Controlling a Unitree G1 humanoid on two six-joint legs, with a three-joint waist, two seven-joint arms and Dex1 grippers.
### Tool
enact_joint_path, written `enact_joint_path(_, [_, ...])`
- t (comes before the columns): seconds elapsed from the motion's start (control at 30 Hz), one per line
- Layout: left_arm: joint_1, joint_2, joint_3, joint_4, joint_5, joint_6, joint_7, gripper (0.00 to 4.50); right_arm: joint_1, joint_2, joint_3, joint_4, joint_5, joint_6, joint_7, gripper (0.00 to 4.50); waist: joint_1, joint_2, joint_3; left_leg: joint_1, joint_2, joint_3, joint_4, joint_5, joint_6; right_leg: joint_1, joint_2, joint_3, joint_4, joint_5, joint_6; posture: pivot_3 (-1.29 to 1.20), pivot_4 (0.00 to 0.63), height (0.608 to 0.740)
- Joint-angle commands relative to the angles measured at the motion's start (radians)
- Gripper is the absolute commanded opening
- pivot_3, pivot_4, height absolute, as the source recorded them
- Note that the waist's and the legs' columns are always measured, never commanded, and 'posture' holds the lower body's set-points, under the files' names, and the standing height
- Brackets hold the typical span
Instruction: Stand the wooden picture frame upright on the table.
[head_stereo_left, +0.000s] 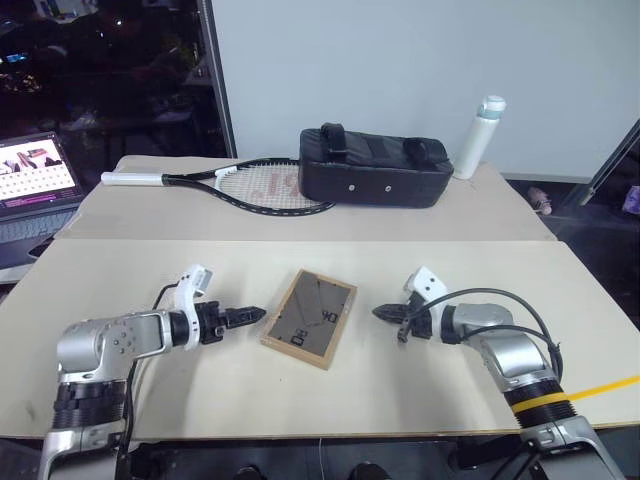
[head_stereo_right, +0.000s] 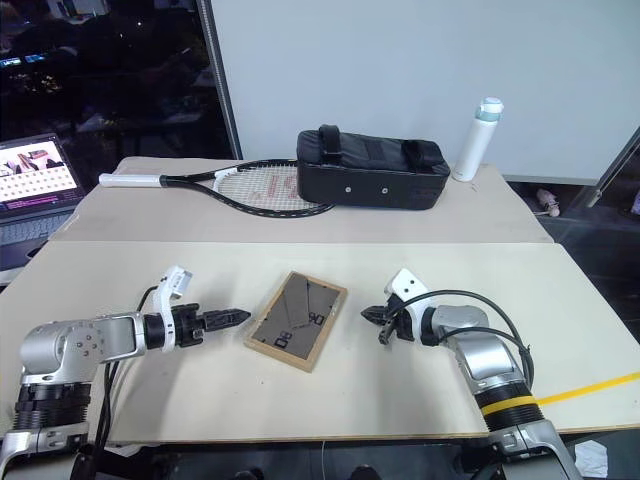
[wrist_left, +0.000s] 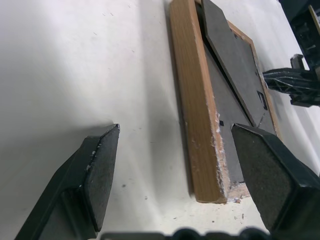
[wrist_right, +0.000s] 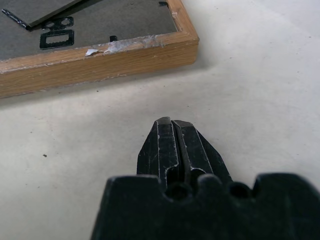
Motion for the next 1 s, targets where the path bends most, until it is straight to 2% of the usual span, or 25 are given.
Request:
enact_joint_path(0.03, [-0.012, 0.005, -0.02, -0.007, 0.03, -0.113, -0.021, 3.83, -0.035, 0.014, 0.007, 0.012, -0.024, -0.041, -0.017, 0.0, 0.0, 0.0, 0.0, 0.0, 0.0, 0.0, 0.0, 0.0, 0.0, 0.0, 0.0, 0.0, 0.0, 0.0, 0.0, 0.0, 0.15, 0.705])
enact_joint_path(0.1, [-0.032, -0.013, 0.015, 0.014, 0.009, -0.135, -0.019, 3.83, -0.043, 0.021, 0.011, 0.021, -0.034, -0.046, -0.022, 0.0, 0.0, 0.0, 0.0, 0.0, 0.0, 0.0, 0.0, 0.0, 0.0, 0.0, 0.0, 0.0, 0.0, 0.0, 0.0, 0.0, 0.15, 0.705])
enact_joint_path(0.17, [-0.031, 0.012, -0.01, 0.022, 0.046, -0.185, -0.023, 3.32, -0.052, 0.022, 0.008, 0.033, -0.042, -0.05, -0.029, 0.0, 0.001, 0.0, 0.0, 0.0, 0.0, 0.0, 0.0, 0.0, 0.0, 0.0, 0.0, 0.0, 0.0, 0.0, 0.0, 0.0, 0.15, 0.705])
enact_joint_path(0.2, [-0.015, 0.04, -0.055, 0.011, 0.084, -0.22, -0.039, 3.21, -0.056, 0.021, 0.006, 0.04, -0.044, -0.052, -0.03, 0.0, 0.0, 0.0, 0.0, 0.0, 0.0, 0.0, 0.0, 0.0, 0.0, 0.0, 0.0, 0.0, 0.0, 0.0, 0.0, 0.0, 0.15, 0.705])
enact_joint_path(0.23, [0.004, 0.068, -0.111, -0.003, 0.13, -0.262, -0.058, 2.72, -0.06, 0.022, 0.003, 0.048, -0.046, -0.054, -0.031, 0.0, 0.0, 0.0, 0.0, 0.0, 0.0, 0.0, 0.0, 0.0, 0.0, 0.0, 0.0, 0.0, 0.0, 0.0, 0.0, 0.0, 0.15, 0.705])
enact_joint_path(0.33, [0.031, 0.095, -0.214, -0.02, 0.202, -0.347, -0.094, 1.76, -0.073, 0.029, 0.005, 0.075, -0.055, -0.067, -0.035, 0.0, 0.001, 0.0, 0.0, 0.0, 0.0, 0.0, -0.001, 0.0, 0.0, 0.0, 0.0, 0.0, 0.0, 0.0, -0.001, 0.0, 0.15, 0.705])
enact_joint_path(0.5, [0.056, 0.059, -0.314, -0.111, 0.207, -0.345, -0.116, 0.13, -0.089, 0.05, 0.028, 0.079, -0.076, -0.089, -0.029, 0.0, 0.004, 0.0, 0.0, 0.0, 0.0, 0.0, 0.0, 0.0, 0.0, 0.001, -0.001, -0.001, 0.0, 0.0, 0.0, 0.0, 0.15, 0.705])
enact_joint_path(0.7, [0.074, 0.004, -0.333, -0.198, 0.149, -0.281, -0.123, 0.05, -0.095, 0.081, 0.038, 0.081, -0.075, -0.092, -0.03, 0.0, 0.004, 0.0, 0.0, -0.001, 0.0, 0.0, 0.0, 0.0, 0.0, 0.0, 0.0, -0.001, 0.0, 0.0, 0.0, 0.0, 0.15, 0.705])
enact_joint_path(0.87, [0.096, 0.031, -0.339, -0.232, 0.152, -0.266, -0.137, 0.05, -0.09, 0.088, 0.047, 0.077, -0.079, -0.091, -0.019, 0.0, 0.0, 0.0, 0.0, -0.001, 0.0, -0.001, 0.0, 0.0, 0.0, 0.0, 0.0, -0.002, 0.0, 0.0, 0.0, 0.0, 0.15, 0.705])
enact_joint_path(1.0, [0.076, 0.045, -0.282, -0.179, 0.148, -0.242, -0.107, 0.05, -0.08, 0.073, 0.041, 0.073, -0.081, -0.091, -0.009, 0.0, 0.0, 0.0, 0.0, -0.001, 0.0, -0.001, 0.0, 0.0, 0.0, 0.0, 0.0, -0.002, 0.0, 0.0, 0.0, 0.0, 0.15, 0.705])
